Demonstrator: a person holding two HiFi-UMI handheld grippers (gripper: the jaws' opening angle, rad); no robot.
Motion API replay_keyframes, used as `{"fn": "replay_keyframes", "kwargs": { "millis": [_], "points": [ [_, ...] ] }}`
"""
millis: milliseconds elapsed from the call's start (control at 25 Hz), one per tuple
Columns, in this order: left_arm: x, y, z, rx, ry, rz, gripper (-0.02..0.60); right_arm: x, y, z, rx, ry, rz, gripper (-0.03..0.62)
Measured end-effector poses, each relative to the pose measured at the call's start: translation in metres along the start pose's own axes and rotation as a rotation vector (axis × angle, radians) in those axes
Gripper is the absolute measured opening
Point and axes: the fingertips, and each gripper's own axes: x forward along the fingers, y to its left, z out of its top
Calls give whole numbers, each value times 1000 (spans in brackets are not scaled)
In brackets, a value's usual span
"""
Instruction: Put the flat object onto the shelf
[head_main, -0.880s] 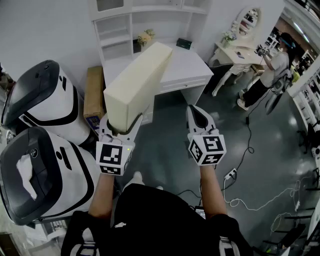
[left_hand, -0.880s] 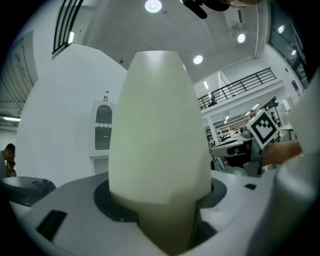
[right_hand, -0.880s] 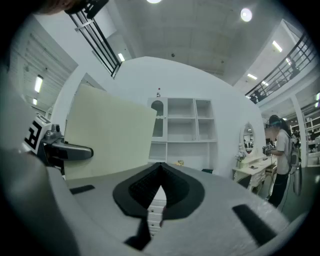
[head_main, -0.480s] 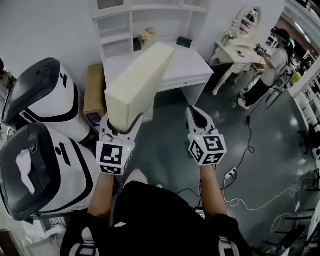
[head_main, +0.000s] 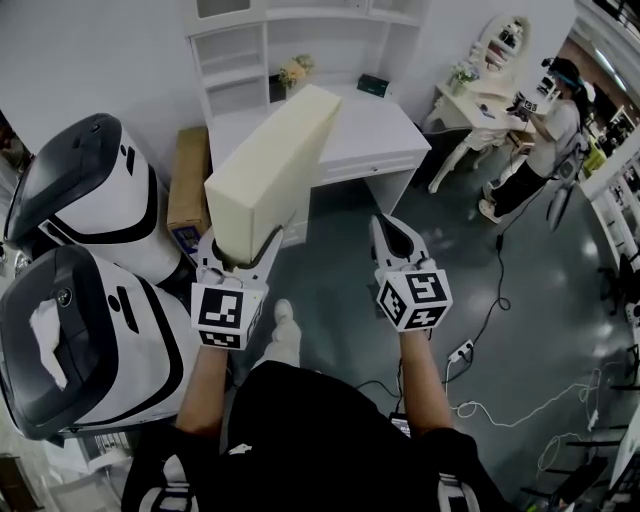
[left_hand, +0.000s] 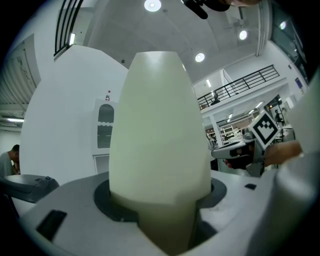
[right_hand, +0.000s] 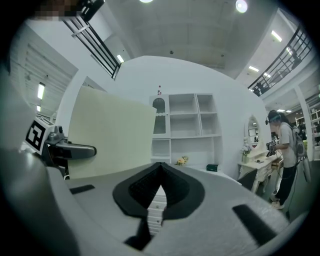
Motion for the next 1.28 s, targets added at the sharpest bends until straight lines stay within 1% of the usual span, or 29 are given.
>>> {"fn": "replay_keyframes", "kwargs": {
  "millis": [240, 520, 720, 1000, 1280],
  "points": [
    [29, 10, -5, -8, 1, 4, 279, 28, -16, -3, -7, 13, 3, 0],
    [79, 27, -11, -9, 9, 11, 278, 73, -43, -6, -1, 25, 8, -2],
    [119, 49, -12, -4, 13, 21, 278, 116, -61, -2, 6, 30, 16, -2],
    [173, 86, -14, -7, 14, 14, 279, 180, -77, 5, 9, 40, 16, -2],
    [218, 124, -21, -11, 22, 1, 278, 242, -84, 11, 3, 55, 18, 0]
  ]
}}
